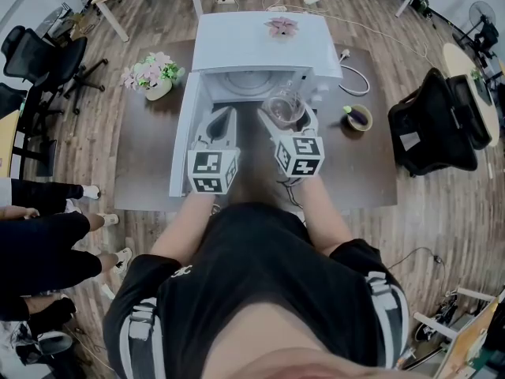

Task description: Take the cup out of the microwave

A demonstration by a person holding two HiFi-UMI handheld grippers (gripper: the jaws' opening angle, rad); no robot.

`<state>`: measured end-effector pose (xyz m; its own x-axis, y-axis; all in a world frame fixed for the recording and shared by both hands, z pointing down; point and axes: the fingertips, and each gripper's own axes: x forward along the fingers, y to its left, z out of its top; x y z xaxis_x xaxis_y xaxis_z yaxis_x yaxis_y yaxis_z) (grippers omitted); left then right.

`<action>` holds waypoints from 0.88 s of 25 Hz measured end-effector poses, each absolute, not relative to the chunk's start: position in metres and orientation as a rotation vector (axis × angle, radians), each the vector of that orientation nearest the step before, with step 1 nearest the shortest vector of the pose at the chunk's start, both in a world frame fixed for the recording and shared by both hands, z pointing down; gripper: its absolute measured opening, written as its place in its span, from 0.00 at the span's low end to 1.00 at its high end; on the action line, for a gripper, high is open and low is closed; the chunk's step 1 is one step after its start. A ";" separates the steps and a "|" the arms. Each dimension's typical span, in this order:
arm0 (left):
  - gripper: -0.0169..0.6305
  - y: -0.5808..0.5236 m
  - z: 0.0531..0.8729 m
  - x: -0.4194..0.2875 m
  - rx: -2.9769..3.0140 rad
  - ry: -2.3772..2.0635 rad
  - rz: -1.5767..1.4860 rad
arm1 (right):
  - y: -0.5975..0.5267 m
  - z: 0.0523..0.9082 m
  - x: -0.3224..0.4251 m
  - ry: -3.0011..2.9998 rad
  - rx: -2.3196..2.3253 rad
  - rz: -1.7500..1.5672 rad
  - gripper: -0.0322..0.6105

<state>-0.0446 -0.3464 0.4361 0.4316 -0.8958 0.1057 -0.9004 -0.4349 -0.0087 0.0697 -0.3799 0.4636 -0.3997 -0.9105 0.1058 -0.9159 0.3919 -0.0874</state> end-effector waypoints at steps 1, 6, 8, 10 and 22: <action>0.03 -0.346 0.436 -0.044 2.616 -1.642 0.147 | -0.380 0.463 0.070 -2.591 1.697 0.207 0.77; 0.03 -0.347 0.436 -0.041 2.613 -1.638 0.149 | -0.381 0.455 0.075 -2.622 1.740 0.258 0.77; 0.03 -0.347 0.437 -0.040 2.612 -1.633 0.151 | -0.382 0.456 0.078 -2.610 1.758 0.261 0.77; 0.03 -0.346 0.439 -0.039 2.611 -1.631 0.152 | -0.382 0.458 0.080 -2.597 1.760 0.267 0.77; 0.03 -0.350 0.439 -0.044 2.605 -1.631 0.145 | -0.384 0.457 0.073 -2.567 1.748 0.212 0.77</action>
<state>-0.0443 -0.3498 0.4390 0.4342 -0.8936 0.1140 -0.8997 -0.4365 0.0048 0.0733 -0.3837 0.4570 -0.3691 -0.9240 0.0999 -0.9279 0.3602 -0.0963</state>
